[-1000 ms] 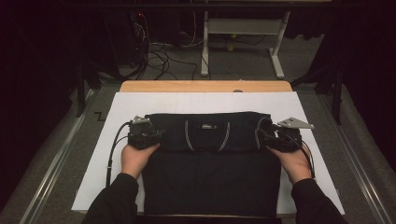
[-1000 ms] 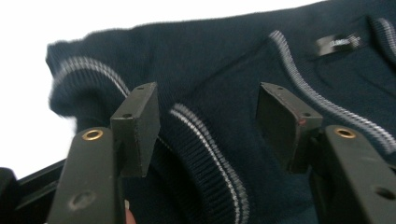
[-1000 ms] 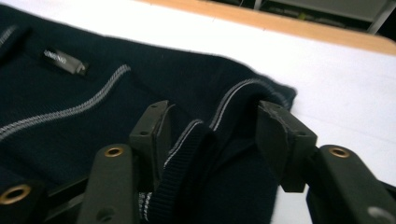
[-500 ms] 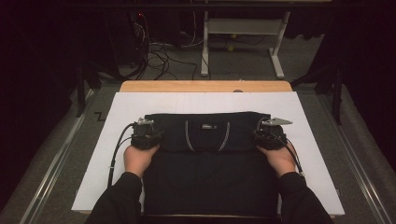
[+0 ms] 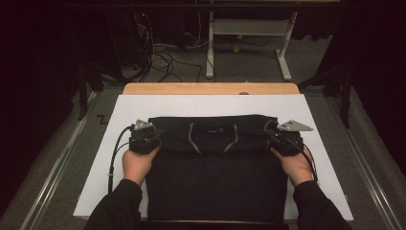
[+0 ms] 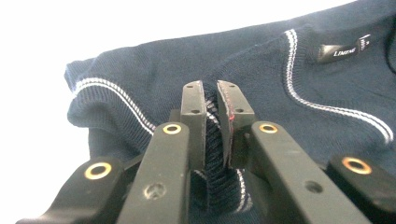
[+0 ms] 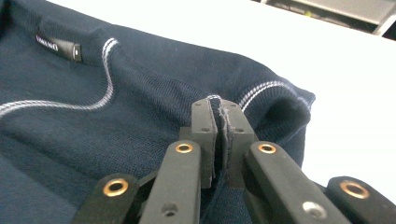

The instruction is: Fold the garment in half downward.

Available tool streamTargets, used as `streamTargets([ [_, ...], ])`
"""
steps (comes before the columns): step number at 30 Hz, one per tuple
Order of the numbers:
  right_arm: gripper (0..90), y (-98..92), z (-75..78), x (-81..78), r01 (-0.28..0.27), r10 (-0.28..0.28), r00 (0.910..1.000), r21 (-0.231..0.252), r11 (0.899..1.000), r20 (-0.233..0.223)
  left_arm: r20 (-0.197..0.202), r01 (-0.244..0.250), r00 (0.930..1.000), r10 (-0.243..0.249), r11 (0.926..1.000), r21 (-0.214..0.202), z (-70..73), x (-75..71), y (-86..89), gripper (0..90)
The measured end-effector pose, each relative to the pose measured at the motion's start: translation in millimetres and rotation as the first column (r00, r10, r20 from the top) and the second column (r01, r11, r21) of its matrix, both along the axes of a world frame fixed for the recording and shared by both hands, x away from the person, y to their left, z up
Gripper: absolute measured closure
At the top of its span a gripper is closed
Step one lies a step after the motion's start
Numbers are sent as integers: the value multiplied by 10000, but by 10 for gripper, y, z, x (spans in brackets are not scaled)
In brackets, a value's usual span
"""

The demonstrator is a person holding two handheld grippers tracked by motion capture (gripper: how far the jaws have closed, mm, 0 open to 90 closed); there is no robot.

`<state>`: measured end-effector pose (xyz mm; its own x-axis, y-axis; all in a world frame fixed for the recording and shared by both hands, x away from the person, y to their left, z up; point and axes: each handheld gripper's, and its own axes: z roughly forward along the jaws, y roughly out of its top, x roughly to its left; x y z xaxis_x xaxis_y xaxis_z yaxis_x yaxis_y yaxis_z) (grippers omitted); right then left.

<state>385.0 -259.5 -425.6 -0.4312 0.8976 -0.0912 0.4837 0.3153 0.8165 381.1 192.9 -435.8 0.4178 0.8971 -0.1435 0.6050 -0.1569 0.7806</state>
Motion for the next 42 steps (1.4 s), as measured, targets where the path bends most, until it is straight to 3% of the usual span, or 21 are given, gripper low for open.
streamTargets([
  [11, 864, -111, 261, -339, -271, 223, 9951, 488, 9984, 962, 1080, 668, 9924, -596, 9957, -643, 217, -415, -16, 784],
  [16, 863, -194, 326, -534, -424, 336, 9918, 695, 9967, 1233, 1130, 853, 9904, -795, 9952, -475, 207, -609, -42, 784],
  [19, 863, -219, 327, -653, -515, 422, 9901, 667, 9964, 1339, 1098, 937, 9901, -869, 9939, -579, 183, -709, -35, 784],
  [24, 863, -233, 267, -841, -682, 566, 9877, 759, 9948, 1456, 1063, 1182, 9879, -1132, 9921, -423, 127, -873, -38, 783],
  [31, 863, -249, 17, -1032, -687, 566, 9921, 1073, 9919, 1120, 675, 1362, 9887, -1335, 9900, -367, -52, -1019, -9, 782],
  [35, 863, -256, -94, -1107, -720, 599, 9931, 1208, 9901, 1008, 422, 1297, 9910, -1272, 9895, -630, -180, -1118, 21, 782],
  [39, 863, -289, -176, -1157, -700, 581, 9942, 1348, 9884, 905, 265, 1356, 9906, -1343, 9892, -551, -214, -1154, 15, 782],
  [42, 863, -328, -211, -1198, -643, 536, 9955, 1412, 9879, 785, 373, 1442, 9891, -1424, 9883, -502, -197, -1197, 0, 782],
])
